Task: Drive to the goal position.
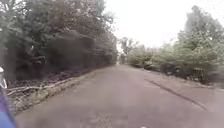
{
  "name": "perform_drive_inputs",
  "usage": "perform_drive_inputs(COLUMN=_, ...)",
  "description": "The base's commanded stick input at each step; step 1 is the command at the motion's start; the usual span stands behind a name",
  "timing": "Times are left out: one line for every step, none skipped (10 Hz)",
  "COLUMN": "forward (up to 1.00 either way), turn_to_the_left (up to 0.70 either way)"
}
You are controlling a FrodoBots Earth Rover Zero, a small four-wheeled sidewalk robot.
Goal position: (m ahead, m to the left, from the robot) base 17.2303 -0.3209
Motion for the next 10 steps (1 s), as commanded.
perform_drive_inputs(forward=0.7, turn_to_the_left=-0.01)
perform_drive_inputs(forward=0.7, turn_to_the_left=-0.01)
perform_drive_inputs(forward=0.7, turn_to_the_left=-0.01)
perform_drive_inputs(forward=0.7, turn_to_the_left=-0.01)
perform_drive_inputs(forward=0.7, turn_to_the_left=-0.01)
perform_drive_inputs(forward=0.7, turn_to_the_left=-0.01)
perform_drive_inputs(forward=0.7, turn_to_the_left=-0.01)
perform_drive_inputs(forward=0.7, turn_to_the_left=-0.01)
perform_drive_inputs(forward=0.7, turn_to_the_left=-0.01)
perform_drive_inputs(forward=0.7, turn_to_the_left=-0.01)
